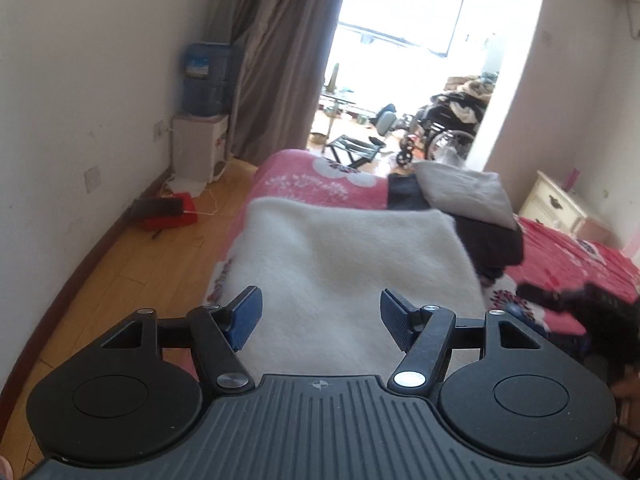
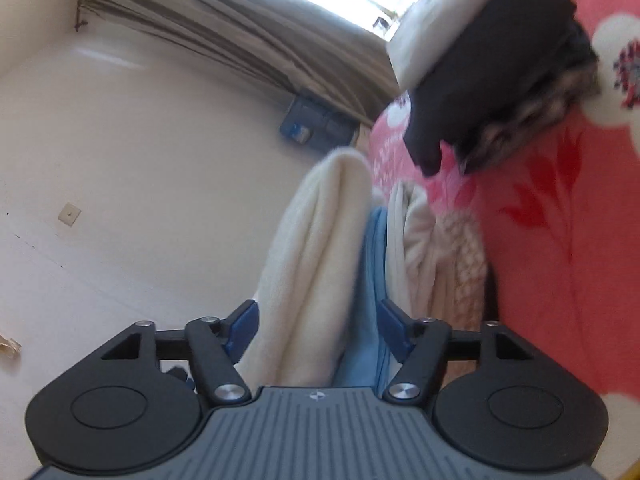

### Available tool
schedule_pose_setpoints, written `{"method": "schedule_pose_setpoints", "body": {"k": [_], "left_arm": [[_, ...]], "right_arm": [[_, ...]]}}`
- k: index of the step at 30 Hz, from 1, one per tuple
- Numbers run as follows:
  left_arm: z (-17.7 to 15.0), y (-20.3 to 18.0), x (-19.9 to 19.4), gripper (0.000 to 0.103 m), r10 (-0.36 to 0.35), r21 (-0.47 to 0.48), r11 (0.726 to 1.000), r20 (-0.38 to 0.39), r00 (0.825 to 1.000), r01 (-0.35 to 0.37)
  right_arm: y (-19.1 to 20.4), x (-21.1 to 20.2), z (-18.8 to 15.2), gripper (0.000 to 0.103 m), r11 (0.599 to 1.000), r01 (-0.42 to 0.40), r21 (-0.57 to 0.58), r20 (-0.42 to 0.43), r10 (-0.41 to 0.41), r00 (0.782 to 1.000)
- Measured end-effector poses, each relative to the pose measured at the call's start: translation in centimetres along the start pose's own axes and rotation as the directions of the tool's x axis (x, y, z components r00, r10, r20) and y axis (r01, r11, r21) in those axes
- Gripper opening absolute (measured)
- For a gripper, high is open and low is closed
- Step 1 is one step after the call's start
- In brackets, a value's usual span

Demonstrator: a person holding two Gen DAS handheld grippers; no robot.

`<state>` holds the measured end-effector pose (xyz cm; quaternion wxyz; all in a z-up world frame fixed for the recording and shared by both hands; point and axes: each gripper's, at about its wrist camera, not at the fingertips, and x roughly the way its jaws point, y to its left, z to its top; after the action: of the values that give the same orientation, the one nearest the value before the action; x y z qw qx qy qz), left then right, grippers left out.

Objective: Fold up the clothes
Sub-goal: 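Carry the bundle with both tools over to the stack of folded clothes, then lower the sweater onto the clothes stack and open both tools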

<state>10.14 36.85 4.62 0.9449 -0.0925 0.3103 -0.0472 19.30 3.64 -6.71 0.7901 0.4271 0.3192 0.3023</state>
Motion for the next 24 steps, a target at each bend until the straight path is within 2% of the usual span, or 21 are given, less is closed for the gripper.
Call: {"method": "schedule_pose_setpoints", "body": {"k": [2,3,5,6,7,9,11,12,16,18,20,22,24], "left_arm": [[-1.6,-2.2,0.1,0.065,-0.022,0.061,0.998,-0.039,0.999,0.025],[-2.5,-3.2,0.5,0.065,-0.015,0.091,0.996,-0.071,0.997,0.021],[-4.4,-4.5,1.2,0.066,0.025,0.15,0.989,-0.063,0.998,-0.015],[-5.3,-5.1,1.5,0.067,0.044,0.178,0.984,-0.058,0.997,-0.033],[-5.4,-5.3,1.4,0.067,0.048,0.175,0.984,-0.056,0.997,-0.038],[-4.9,-5.2,1.1,0.066,0.063,0.143,0.988,-0.067,0.996,-0.053],[-4.6,-5.7,0.6,0.065,0.077,0.171,0.983,-0.076,0.994,-0.063],[-4.5,-6.1,0.0,0.064,0.079,0.194,0.979,-0.072,0.994,-0.063],[-3.1,-7.2,-0.8,0.064,0.07,0.244,0.968,-0.019,0.997,-0.063],[-2.4,-7.2,0.3,0.064,0.075,0.234,0.97,-0.009,0.997,-0.071],[-2.1,-6.3,2.4,0.064,0.099,0.177,0.98,-0.039,0.994,-0.091],[-2.3,-5.1,4.2,0.068,0.09,0.097,0.992,-0.066,0.994,-0.084],[-2.8,-4.4,4.7,0.068,0.039,0.02,0.999,-0.067,0.997,-0.038]], "right_arm": [[1.1,-0.6,1.1,0.049,0.997,-0.025,-0.069,0.035,0.028,0.999],[1.8,0.3,1.5,0.043,0.994,-0.038,-0.105,0.01,0.04,0.999],[3.3,2.2,2.0,0.04,0.982,-0.065,-0.18,-0.043,0.058,0.997],[4.1,3.3,1.4,0.039,0.971,-0.06,-0.233,-0.08,0.042,0.996],[4.4,4.5,0.5,0.039,0.955,-0.005,-0.296,-0.11,-0.029,0.993],[5.0,6.8,-1.1,0.041,0.909,0.086,-0.409,-0.154,-0.161,0.975],[4.6,6.5,-0.9,0.041,0.922,0.093,-0.376,-0.16,-0.164,0.973],[5.3,5.6,-0.7,0.038,0.919,0.095,-0.381,-0.147,-0.162,0.976],[8.9,4.7,-0.1,0.037,0.837,0.059,-0.545,-0.036,-0.094,0.995],[10.1,6.0,0.7,0.037,0.8,0.079,-0.595,0.015,-0.087,0.996],[10.5,7.0,0.9,0.037,0.768,0.107,-0.631,0.067,-0.083,0.994],[9.9,8.5,1.3,0.037,0.744,0.161,-0.648,0.105,-0.122,0.987],[8.0,11.1,1.7,0.037,0.707,0.268,-0.654,0.113,-0.259,0.959]]}}
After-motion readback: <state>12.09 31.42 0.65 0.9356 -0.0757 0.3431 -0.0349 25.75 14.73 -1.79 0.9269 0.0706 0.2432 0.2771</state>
